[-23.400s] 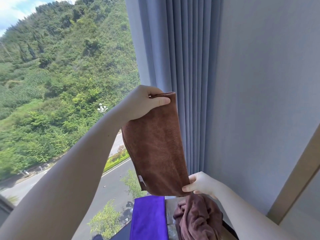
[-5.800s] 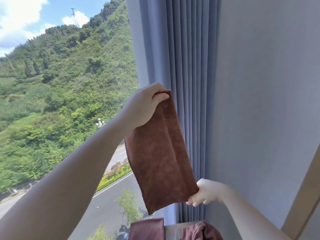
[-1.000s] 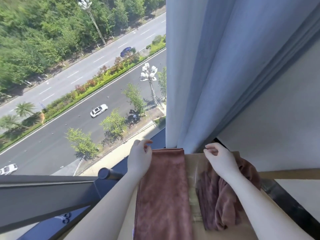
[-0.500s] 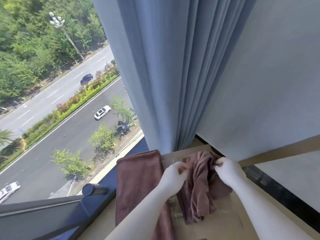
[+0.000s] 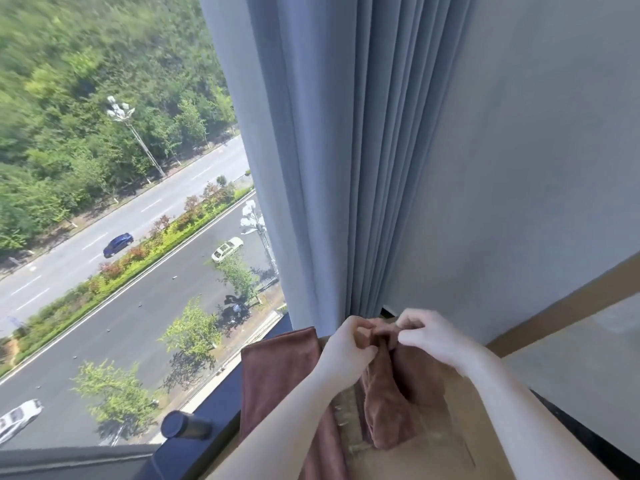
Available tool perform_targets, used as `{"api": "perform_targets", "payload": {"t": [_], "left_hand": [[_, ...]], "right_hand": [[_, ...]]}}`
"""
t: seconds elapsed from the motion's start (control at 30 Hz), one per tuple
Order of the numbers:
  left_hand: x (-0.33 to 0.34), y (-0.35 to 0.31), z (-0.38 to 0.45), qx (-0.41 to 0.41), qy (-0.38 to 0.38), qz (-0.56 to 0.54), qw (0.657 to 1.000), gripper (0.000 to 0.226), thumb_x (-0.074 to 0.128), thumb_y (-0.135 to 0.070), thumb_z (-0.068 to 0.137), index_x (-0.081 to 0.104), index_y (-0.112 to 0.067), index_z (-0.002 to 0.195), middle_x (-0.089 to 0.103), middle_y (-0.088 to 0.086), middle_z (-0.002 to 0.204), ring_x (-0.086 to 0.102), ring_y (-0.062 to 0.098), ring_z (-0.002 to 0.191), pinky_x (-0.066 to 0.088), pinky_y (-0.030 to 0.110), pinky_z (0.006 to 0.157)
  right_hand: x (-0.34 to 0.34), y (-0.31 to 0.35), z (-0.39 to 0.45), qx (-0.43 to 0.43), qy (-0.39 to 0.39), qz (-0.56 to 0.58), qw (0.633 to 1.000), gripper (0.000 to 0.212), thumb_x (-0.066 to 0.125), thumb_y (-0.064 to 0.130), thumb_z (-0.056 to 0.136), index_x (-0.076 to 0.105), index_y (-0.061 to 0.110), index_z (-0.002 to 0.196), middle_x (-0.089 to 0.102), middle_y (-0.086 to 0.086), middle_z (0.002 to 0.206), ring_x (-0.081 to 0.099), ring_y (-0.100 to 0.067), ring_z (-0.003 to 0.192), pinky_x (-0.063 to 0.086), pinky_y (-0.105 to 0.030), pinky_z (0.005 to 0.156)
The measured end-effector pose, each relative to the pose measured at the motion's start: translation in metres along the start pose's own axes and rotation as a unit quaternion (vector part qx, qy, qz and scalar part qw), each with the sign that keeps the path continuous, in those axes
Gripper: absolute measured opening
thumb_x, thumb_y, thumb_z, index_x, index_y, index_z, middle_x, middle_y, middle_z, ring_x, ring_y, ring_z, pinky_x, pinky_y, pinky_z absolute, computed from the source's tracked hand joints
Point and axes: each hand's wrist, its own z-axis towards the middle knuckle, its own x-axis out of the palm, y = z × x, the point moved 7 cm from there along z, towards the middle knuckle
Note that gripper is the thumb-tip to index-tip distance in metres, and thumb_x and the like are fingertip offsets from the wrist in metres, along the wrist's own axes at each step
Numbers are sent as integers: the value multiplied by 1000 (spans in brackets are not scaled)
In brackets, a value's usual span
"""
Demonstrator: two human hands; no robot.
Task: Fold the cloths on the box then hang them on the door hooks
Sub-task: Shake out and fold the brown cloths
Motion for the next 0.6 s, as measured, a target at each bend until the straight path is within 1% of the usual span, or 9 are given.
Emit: {"api": "perform_targets", "payload": {"t": [0.07,0.13,0.2,0.27,0.33,0.4,0.47,0.53,0.6], "left_hand": [[-14,-14,-13,19,-7,-3,1000,31,64,-14,87,54,-33,109,61,-14,89,60,5,84,43,8,67],[-27,-27,-24,37,-19,-18,999,30,65,-17,84,56,-34,108,63,-13,93,63,8,89,51,20,78],[-39,-41,-36,60,-31,-33,997,30,66,-18,84,58,-34,108,64,-11,97,65,9,91,53,26,81],[-50,-56,-46,87,-40,-49,994,29,66,-18,85,59,-36,106,65,-10,97,65,7,90,54,26,80],[-61,-72,-57,112,-54,-59,990,28,66,-18,85,59,-37,104,65,-12,94,65,6,86,54,27,80],[-74,-89,-69,133,-68,-78,986,27,66,-20,84,60,-38,103,67,-13,92,67,6,86,57,33,84],[-87,-104,-80,146,-82,-90,982,26,66,-20,84,61,-37,104,69,-12,93,69,8,88,58,35,86],[-99,-117,-89,159,-87,-81,980,27,65,-20,84,61,-36,105,69,-9,95,69,10,89,58,37,87],[-108,-131,-97,170,-87,-64,980,28,64,-19,84,62,-35,108,69,-8,92,69,13,89,58,38,89]], "right_hand": [[-5,20,-16,-14,-12,20,1000,13,71,11,84,70,21,76,65,10,74,57,-10,74,41,-27,70],[-9,34,-32,-16,-13,54,998,11,73,12,86,73,20,78,69,9,74,61,-9,71,48,-27,70],[-13,43,-46,-10,-11,104,994,5,75,10,86,76,14,85,75,-1,81,68,-15,78,58,-39,80],[-18,55,-61,-18,-22,168,985,5,75,5,87,78,5,91,77,-12,89,72,-23,84,58,-46,91],[-24,68,-75,-35,-36,235,971,8,73,1,89,77,-2,96,78,-16,92,74,-25,86,60,-39,84],[-31,84,-90,-56,-49,309,948,9,70,-2,90,75,-6,97,78,-17,90,76,-23,81,59,-30,75],[-43,100,-101,-81,-64,400,911,10,68,-5,88,73,-7,97,77,-16,85,76,-22,78,61,-27,70],[-57,118,-110,-109,-66,482,867,15,71,-3,79,71,-5,94,76,-16,82,75,-22,77,61,-24,68],[-69,140,-120,-144,-58,527,836,16,71,1,75,71,-3,91,76,-15,82,75,-20,74,61,-23,68]]}}
